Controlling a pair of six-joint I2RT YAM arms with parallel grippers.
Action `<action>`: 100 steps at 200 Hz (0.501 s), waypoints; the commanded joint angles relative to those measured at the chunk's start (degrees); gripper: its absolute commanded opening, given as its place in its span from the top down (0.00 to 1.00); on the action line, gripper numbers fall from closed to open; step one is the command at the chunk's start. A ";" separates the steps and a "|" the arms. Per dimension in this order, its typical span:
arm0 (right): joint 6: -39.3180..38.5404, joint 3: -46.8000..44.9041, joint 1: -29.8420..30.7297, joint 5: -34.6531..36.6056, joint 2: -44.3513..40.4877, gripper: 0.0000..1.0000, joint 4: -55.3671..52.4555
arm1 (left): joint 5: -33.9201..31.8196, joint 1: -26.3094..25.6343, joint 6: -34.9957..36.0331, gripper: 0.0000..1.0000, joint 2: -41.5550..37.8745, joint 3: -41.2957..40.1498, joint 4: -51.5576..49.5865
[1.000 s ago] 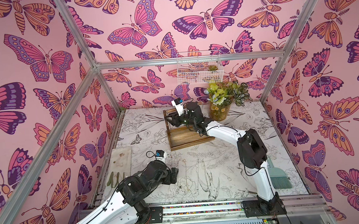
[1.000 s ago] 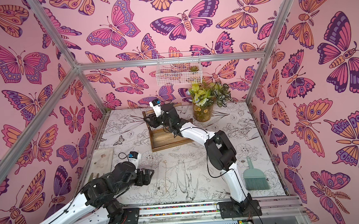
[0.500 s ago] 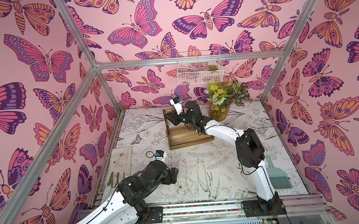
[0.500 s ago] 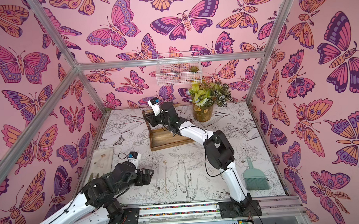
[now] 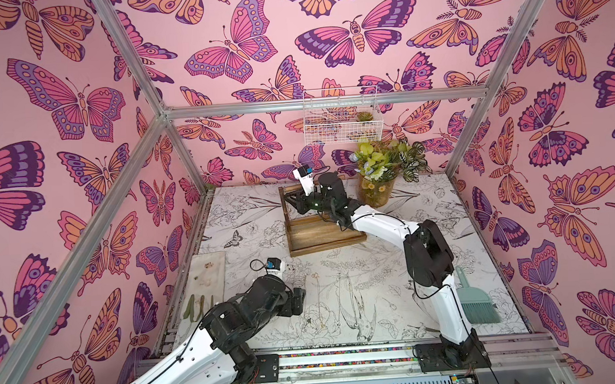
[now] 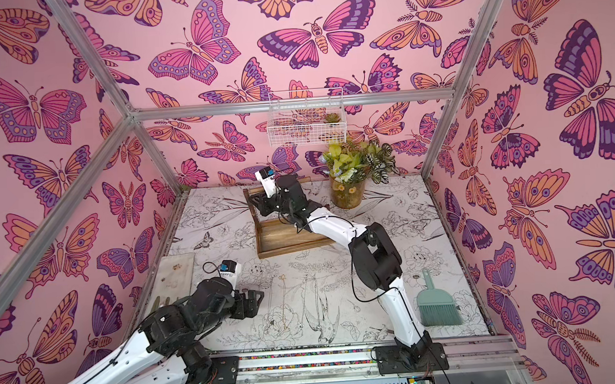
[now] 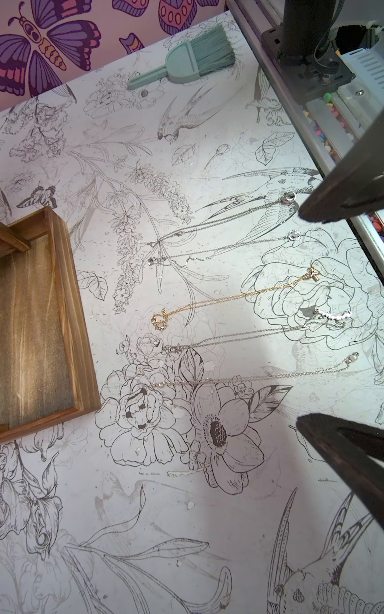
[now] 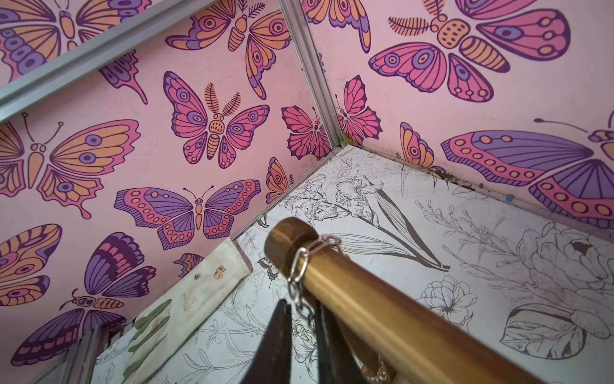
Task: Take the necklace off the jewelry display stand
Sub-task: Take off the necklace from the stand.
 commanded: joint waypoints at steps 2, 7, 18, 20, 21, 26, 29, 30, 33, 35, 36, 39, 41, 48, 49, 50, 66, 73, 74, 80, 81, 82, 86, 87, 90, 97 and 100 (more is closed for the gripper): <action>0.37 -0.19 -0.33 0.80 -0.07 0.70 1.32 | 0.48 0.39 -0.03 0.08 -0.89 -1.41 -1.72; 0.42 -0.13 -0.38 0.79 0.10 0.69 1.27 | 0.57 0.47 0.01 0.08 -0.95 -1.41 -1.76; 0.55 -0.22 -0.33 0.88 0.26 0.69 1.28 | 0.57 0.45 0.16 0.08 -1.07 -1.49 -1.85; 0.51 -0.21 -0.36 0.88 0.30 0.69 1.31 | 0.57 0.41 0.12 0.08 -1.09 -1.49 -1.85; 0.53 -0.19 -0.41 0.88 0.30 0.69 1.31 | 0.57 0.43 0.14 0.08 -1.11 -1.49 -1.89; 0.64 -0.15 -0.39 0.80 0.43 0.69 1.38 | 0.64 0.45 0.10 0.08 -1.13 -1.49 -1.98; 0.66 -0.13 -0.37 0.79 0.48 0.69 1.36 | 0.66 0.45 0.13 0.08 -1.13 -1.49 -2.03; 0.69 -0.11 -0.37 0.75 0.48 0.69 1.34 | 0.66 0.45 0.15 0.08 -1.13 -1.49 -2.07; 0.76 -0.14 -0.37 0.74 0.63 0.69 1.37 | 0.66 0.40 0.15 0.08 -1.15 -1.56 -2.06; 0.85 -0.08 -0.37 0.71 0.65 0.70 1.44 | 0.66 0.44 0.16 0.08 -1.20 -1.58 -2.05; 0.87 -0.08 -0.37 0.66 0.74 0.70 1.51 | 0.66 0.45 0.16 0.08 -1.21 -1.58 -2.12; 0.97 -0.02 -0.37 0.31 0.84 0.69 1.69 | 0.66 0.41 0.16 0.08 -1.22 -1.58 -2.17; 1.05 0.01 -0.37 0.12 0.84 0.69 1.87 | 0.70 0.44 0.16 0.08 -1.33 -1.58 -2.19; 1.23 0.17 -0.39 -0.87 1.09 0.69 2.27 | 0.75 0.47 0.16 0.08 -1.44 -1.67 -2.12; 1.20 0.21 -0.38 -0.92 1.09 0.69 2.28 | 0.75 0.46 0.12 0.08 -1.46 -1.67 -2.16; 1.18 0.24 -0.38 -0.94 1.10 0.69 2.28 | 0.75 0.46 0.10 0.08 -1.47 -1.71 -2.13; 1.83 0.79 -0.37 -2.77 1.57 0.65 2.98 | 0.75 0.45 0.08 0.08 -1.74 -1.93 -2.19; 2.02 0.76 -0.37 -3.37 1.63 0.65 3.46 | 0.83 0.45 0.16 0.08 -1.84 -2.02 -2.20; 2.08 0.77 -0.37 -3.40 1.63 0.65 3.53 | 0.83 0.45 0.16 0.08 -1.80 -2.02 -2.15; 2.28 0.87 -0.37 -3.84 1.71 0.65 3.77 | 0.92 0.45 0.26 0.08 -1.76 -2.02 -2.23; 2.30 0.92 -0.37 -3.85 1.76 0.65 3.77 | 0.92 0.45 0.28 0.08 -1.75 -2.02 -2.23; 2.30 0.94 -0.37 -3.90 1.78 0.65 3.78 | 0.92 0.45 0.31 0.08 -1.75 -2.02 -2.26; 2.39 0.96 -0.37 -4.04 1.88 0.65 3.70 | 1.01 0.45 0.38 0.08 -1.77 -2.02 -2.26; 2.39 1.01 -0.37 -4.08 1.93 0.65 3.69 | 1.01 0.45 0.40 0.08 -1.76 -2.02 -2.23; 2.47 1.01 -0.37 -4.19 1.97 0.65 3.77 | 1.01 0.41 0.42 0.08 -1.75 -2.02 -2.28; 2.54 0.95 -0.37 -4.07 2.07 0.66 3.78 | 1.07 0.45 0.56 0.08 -1.79 -2.02 -2.21; 2.61 0.96 -0.37 -3.94 2.08 0.67 3.64 | 1.02 0.45 0.58 0.08 -1.73 -2.02 -2.32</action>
